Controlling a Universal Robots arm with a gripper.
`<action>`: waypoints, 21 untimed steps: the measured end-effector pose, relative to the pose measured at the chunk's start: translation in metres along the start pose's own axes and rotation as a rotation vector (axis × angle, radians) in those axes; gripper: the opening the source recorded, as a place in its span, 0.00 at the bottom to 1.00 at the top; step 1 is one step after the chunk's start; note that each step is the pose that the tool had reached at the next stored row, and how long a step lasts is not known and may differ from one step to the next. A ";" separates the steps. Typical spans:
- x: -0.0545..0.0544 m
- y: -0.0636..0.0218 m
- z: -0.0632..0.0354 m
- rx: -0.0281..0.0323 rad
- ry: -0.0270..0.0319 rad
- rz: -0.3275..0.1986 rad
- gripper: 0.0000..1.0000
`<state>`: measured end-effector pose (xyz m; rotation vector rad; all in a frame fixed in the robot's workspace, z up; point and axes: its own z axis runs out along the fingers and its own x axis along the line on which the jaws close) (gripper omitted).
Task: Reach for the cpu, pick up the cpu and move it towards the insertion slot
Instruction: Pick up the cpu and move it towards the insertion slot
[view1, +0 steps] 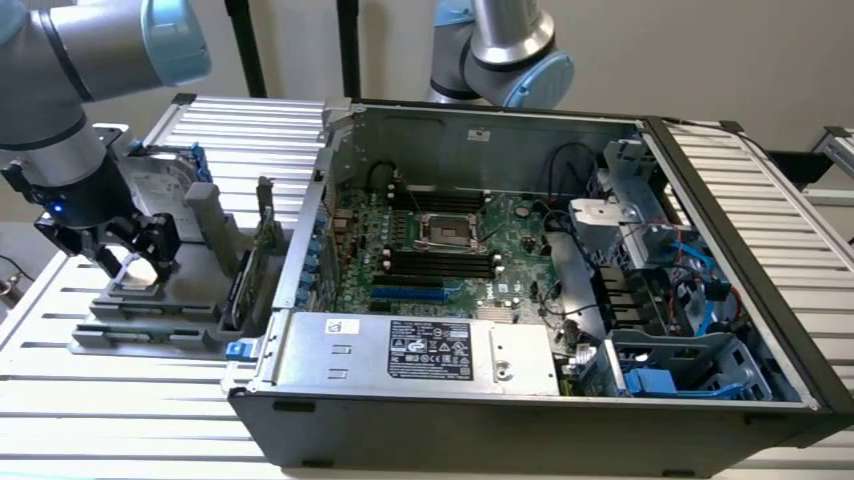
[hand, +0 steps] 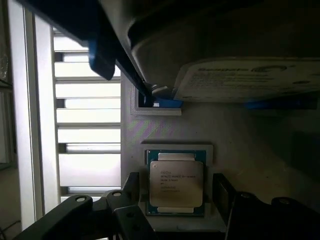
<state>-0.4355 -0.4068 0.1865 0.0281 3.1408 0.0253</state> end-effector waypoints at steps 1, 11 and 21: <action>0.000 0.0001 0.0002 0.0000 0.0000 0.000 0.69; 0.000 0.0012 0.0008 0.0000 -0.0001 0.000 0.69; 0.000 0.0022 0.0010 -0.0001 -0.0001 0.000 0.69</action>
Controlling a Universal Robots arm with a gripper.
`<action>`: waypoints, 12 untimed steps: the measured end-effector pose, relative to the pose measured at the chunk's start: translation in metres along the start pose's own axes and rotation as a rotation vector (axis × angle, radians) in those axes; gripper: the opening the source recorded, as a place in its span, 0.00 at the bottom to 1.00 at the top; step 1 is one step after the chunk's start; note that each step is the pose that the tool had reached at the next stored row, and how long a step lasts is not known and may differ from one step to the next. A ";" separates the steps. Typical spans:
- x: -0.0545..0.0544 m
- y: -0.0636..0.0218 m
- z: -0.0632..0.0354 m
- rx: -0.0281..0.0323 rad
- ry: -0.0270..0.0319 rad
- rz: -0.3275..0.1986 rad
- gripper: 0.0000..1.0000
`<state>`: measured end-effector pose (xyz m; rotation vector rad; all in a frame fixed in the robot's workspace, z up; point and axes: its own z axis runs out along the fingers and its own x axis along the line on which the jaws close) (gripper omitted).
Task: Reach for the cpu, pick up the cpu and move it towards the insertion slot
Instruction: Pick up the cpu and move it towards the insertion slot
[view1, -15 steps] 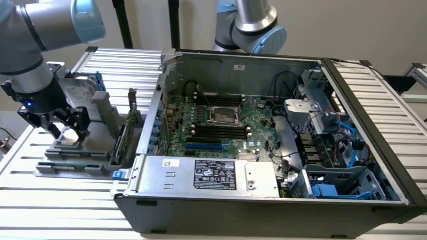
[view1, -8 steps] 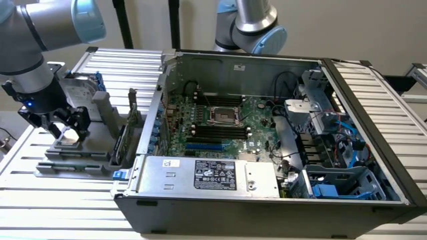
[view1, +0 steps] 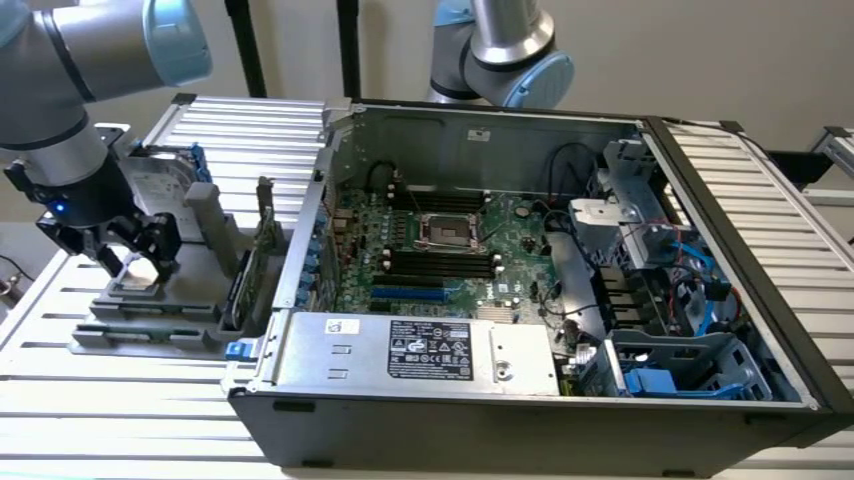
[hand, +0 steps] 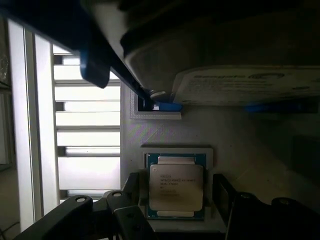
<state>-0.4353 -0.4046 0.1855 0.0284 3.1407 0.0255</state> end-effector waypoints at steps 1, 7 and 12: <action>0.000 0.0001 0.0000 0.0000 0.0000 0.000 0.67; 0.000 0.0003 0.0002 0.0000 0.0000 0.000 0.60; 0.000 0.0004 0.0002 0.0001 0.0001 0.000 0.58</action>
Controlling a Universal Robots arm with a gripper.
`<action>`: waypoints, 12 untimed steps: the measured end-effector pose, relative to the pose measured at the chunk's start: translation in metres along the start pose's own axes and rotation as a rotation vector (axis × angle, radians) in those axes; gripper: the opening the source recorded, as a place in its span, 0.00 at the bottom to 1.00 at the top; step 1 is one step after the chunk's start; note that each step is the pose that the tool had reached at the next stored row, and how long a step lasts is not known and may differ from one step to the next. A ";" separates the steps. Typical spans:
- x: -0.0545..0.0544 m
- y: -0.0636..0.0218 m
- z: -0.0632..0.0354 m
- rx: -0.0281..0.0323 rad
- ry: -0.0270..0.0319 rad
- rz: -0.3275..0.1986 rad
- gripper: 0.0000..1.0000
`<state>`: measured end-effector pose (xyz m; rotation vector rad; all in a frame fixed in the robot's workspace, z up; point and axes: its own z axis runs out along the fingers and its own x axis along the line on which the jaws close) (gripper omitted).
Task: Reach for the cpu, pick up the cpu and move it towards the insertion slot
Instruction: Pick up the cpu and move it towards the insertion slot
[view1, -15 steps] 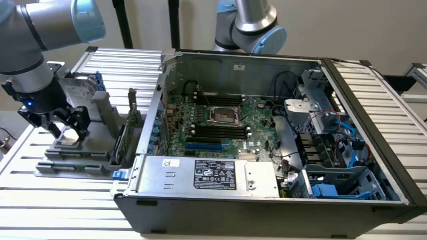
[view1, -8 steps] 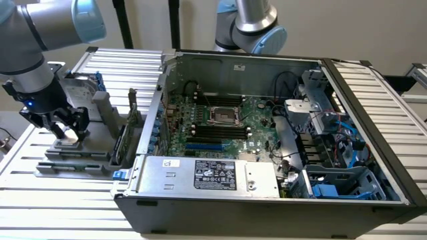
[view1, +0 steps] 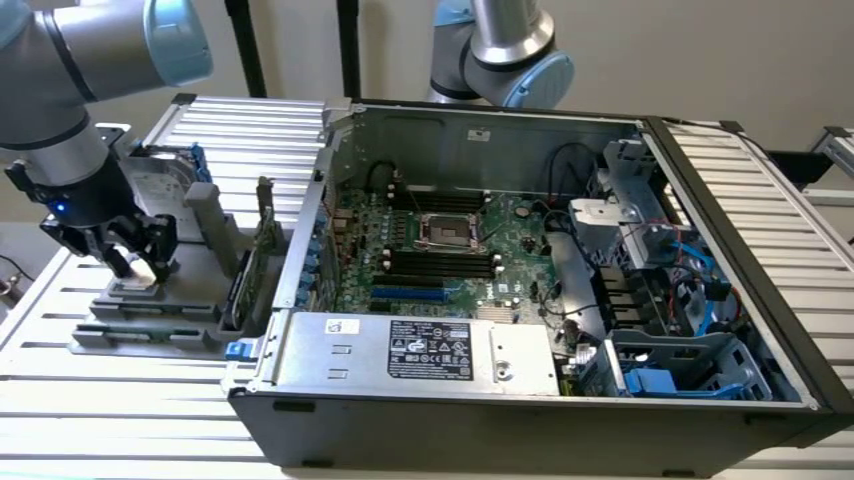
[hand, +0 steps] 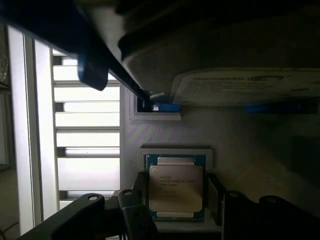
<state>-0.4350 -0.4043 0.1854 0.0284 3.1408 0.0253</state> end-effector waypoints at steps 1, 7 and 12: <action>0.000 0.0000 0.0000 0.0000 0.0000 0.000 0.58; 0.000 0.0000 -0.0001 -0.0001 -0.0001 0.000 0.55; 0.000 0.0002 -0.0088 -0.0001 0.0000 0.000 0.55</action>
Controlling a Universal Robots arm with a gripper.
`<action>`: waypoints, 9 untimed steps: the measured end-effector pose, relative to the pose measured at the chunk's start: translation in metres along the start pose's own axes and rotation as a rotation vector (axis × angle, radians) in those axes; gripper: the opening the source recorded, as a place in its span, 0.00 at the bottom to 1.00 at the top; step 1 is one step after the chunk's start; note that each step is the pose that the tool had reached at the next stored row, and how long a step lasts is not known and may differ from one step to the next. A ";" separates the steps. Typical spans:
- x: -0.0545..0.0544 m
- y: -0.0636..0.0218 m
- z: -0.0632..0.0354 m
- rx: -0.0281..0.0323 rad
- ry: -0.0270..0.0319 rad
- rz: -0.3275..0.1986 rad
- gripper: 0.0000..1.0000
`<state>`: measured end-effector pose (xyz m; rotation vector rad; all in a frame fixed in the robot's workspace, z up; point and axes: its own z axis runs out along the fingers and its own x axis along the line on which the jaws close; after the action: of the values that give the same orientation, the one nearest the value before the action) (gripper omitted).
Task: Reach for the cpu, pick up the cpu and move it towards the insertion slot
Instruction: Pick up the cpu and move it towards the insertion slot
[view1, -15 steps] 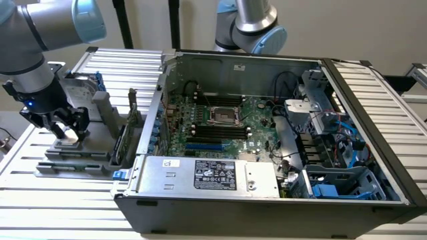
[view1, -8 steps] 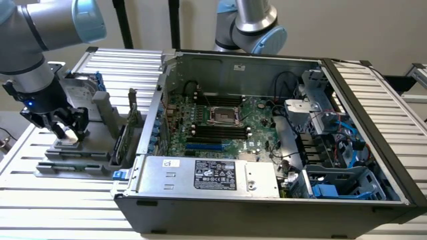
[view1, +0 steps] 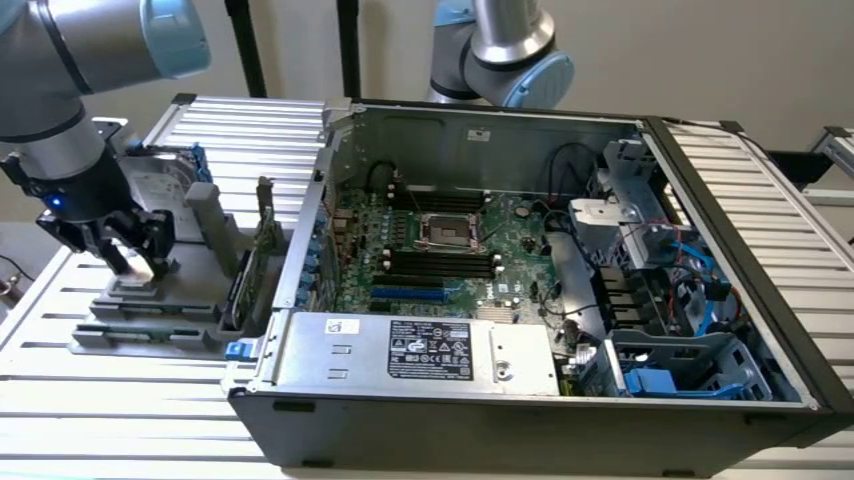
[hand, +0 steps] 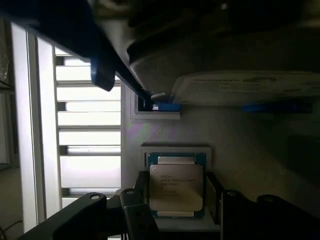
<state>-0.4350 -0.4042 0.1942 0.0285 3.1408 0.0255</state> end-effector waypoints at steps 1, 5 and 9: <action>0.000 0.0000 -0.0040 0.0000 -0.0001 0.000 0.55; 0.000 0.0002 -0.0221 0.0001 0.0003 0.000 0.55; -0.001 0.0004 -0.0405 0.0000 0.0002 0.000 0.55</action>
<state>-0.4344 -0.4044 0.2347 0.0285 3.1410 0.0255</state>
